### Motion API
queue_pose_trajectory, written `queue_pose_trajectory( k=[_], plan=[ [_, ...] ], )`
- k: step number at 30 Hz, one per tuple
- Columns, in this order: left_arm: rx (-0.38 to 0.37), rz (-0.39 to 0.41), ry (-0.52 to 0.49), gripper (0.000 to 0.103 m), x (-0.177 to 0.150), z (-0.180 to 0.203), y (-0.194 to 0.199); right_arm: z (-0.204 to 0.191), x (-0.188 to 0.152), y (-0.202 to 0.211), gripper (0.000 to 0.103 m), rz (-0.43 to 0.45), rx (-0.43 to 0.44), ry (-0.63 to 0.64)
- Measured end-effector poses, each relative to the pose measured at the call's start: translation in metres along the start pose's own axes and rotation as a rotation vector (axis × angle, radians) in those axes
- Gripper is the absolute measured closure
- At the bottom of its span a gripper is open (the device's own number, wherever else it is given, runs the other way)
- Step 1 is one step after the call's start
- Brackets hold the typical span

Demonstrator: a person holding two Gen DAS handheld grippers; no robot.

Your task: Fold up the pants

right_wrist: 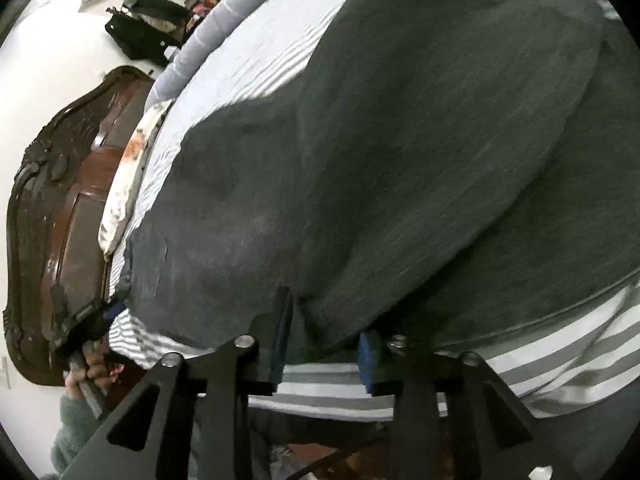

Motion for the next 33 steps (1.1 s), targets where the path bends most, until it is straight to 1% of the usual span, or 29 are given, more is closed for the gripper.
queue_pose_trajectory(
  k=[2,3,6,8,10,13,14,15,18,19,21,23,26,27,28,30,32,33],
  plan=[
    [0.021,0.031,-0.02,0.056,-0.007,0.006,0.013,0.005,0.008,0.007,0.074,0.02,0.02,-0.007],
    [0.018,0.046,-0.03,0.054,-0.012,0.011,0.021,0.008,0.012,0.01,0.074,0.027,0.023,-0.013],
    [-0.03,0.06,-0.049,0.051,-0.025,0.034,0.039,0.018,0.027,0.018,0.074,0.057,0.04,-0.036],
    [-0.088,0.06,-0.073,0.051,-0.036,0.059,0.049,0.024,0.034,0.021,0.074,0.074,0.043,-0.052],
    [-0.167,0.047,-0.101,0.051,-0.047,0.09,0.056,0.029,0.041,0.025,0.074,0.09,0.051,-0.059],
    [-0.279,0.018,-0.198,0.051,-0.064,0.145,0.065,0.035,0.047,0.029,0.074,0.1,0.075,-0.089],
    [-0.333,0.007,-0.232,0.051,-0.073,0.167,0.069,0.037,0.049,0.031,0.074,0.104,0.085,-0.096],
    [-0.369,-0.008,-0.251,0.05,-0.08,0.185,0.07,0.038,0.051,0.034,0.074,0.108,0.096,-0.105],
    [-0.46,-0.046,-0.308,0.05,-0.102,0.231,0.071,0.04,0.054,0.04,0.074,0.116,0.115,-0.12],
    [-0.474,-0.06,-0.335,0.049,-0.109,0.245,0.069,0.042,0.054,0.041,0.074,0.114,0.12,-0.124],
    [-0.475,-0.099,-0.397,0.049,-0.128,0.274,0.061,0.043,0.057,0.044,0.074,0.112,0.142,-0.133],
    [-0.475,-0.13,-0.433,0.049,-0.142,0.291,0.053,0.043,0.059,0.045,0.074,0.109,0.147,-0.133],
    [-0.458,-0.172,-0.486,0.049,-0.165,0.31,0.041,0.043,0.063,0.047,0.074,0.107,0.17,-0.135],
    [-0.447,-0.173,-0.504,0.049,-0.172,0.312,0.038,0.044,0.065,0.049,0.074,0.107,0.169,-0.129],
    [-0.429,-0.165,-0.523,0.049,-0.178,0.315,0.036,0.042,0.066,0.048,0.074,0.105,0.171,-0.127],
    [-0.379,-0.123,-0.572,0.049,-0.184,0.322,0.032,0.041,0.069,0.048,0.074,0.093,0.184,-0.123],
    [-0.308,-0.053,-0.627,0.049,-0.186,0.327,0.03,0.041,0.072,0.048,0.074,0.083,0.177,-0.111],
    [-0.286,-0.027,-0.654,0.049,-0.185,0.325,0.03,0.04,0.073,0.048,0.074,0.081,0.177,-0.104]
  ],
)
Point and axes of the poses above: each gripper's, at about its wrist camera, not at the fingertips, and y roughly against the way its jaws point, z to its right, x to its top, the point moved 5 cm from there along -y, roughly the way its jaws point, and after that the axes turned 4 degrees about x, right-handed, at the moved point
